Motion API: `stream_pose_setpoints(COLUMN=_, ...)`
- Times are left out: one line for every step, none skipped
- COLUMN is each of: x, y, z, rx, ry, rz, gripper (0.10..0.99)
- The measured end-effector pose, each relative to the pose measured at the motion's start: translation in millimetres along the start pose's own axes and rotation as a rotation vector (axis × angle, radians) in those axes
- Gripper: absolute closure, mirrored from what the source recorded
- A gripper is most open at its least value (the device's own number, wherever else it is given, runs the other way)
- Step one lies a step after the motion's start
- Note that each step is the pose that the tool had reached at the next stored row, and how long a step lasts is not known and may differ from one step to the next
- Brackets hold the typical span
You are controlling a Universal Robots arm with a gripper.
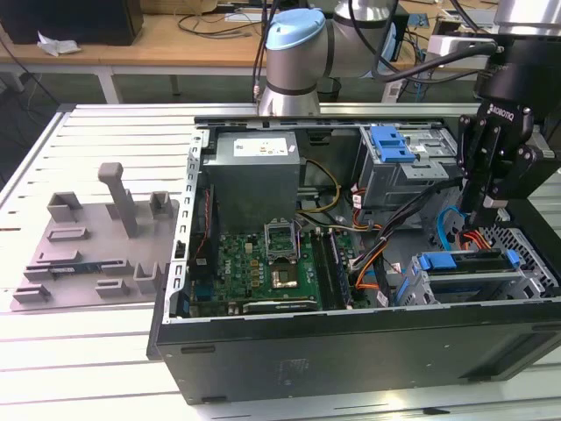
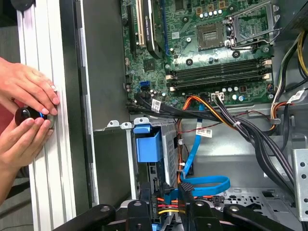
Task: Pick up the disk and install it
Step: 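Insert the second disk wire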
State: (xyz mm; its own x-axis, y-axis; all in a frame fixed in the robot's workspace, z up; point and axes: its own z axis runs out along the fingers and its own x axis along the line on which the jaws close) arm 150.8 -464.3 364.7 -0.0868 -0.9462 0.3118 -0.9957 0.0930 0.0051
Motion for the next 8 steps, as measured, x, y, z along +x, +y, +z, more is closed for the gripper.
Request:
stream_pose_setpoints(x=0.0, y=-0.4, z=0.3, rx=0.0, ry=-0.0024, rz=0.0, gripper=0.722)
stream_pose_setpoints(x=0.0, y=-0.6, z=0.3, rx=0.0, ry=-0.0033, rz=0.0, gripper=0.722)
stream_pose_setpoints(x=0.0, y=-0.6, z=0.4, rx=-0.001, ry=-0.0038, rz=0.0, gripper=0.722)
stream_pose_setpoints(x=0.0, y=-0.7, z=0.4, rx=-0.001, ry=-0.0042, rz=0.0, gripper=0.722)
stream_pose_setpoints(x=0.0, y=-0.8, z=0.5, rx=-0.001, ry=-0.0046, rz=0.0, gripper=0.722)
stream_pose_setpoints(x=0.0, y=-0.9, z=0.5, rx=-0.002, ry=-0.0049, rz=-0.001, gripper=0.722)
stream_pose_setpoints(x=0.0, y=-0.9, z=0.5, rx=-0.002, ry=-0.0051, rz=-0.001, gripper=0.722)
stream_pose_setpoints(x=0.1, y=-0.9, z=0.5, rx=-0.003, ry=-0.0054, rz=-0.001, gripper=0.722)
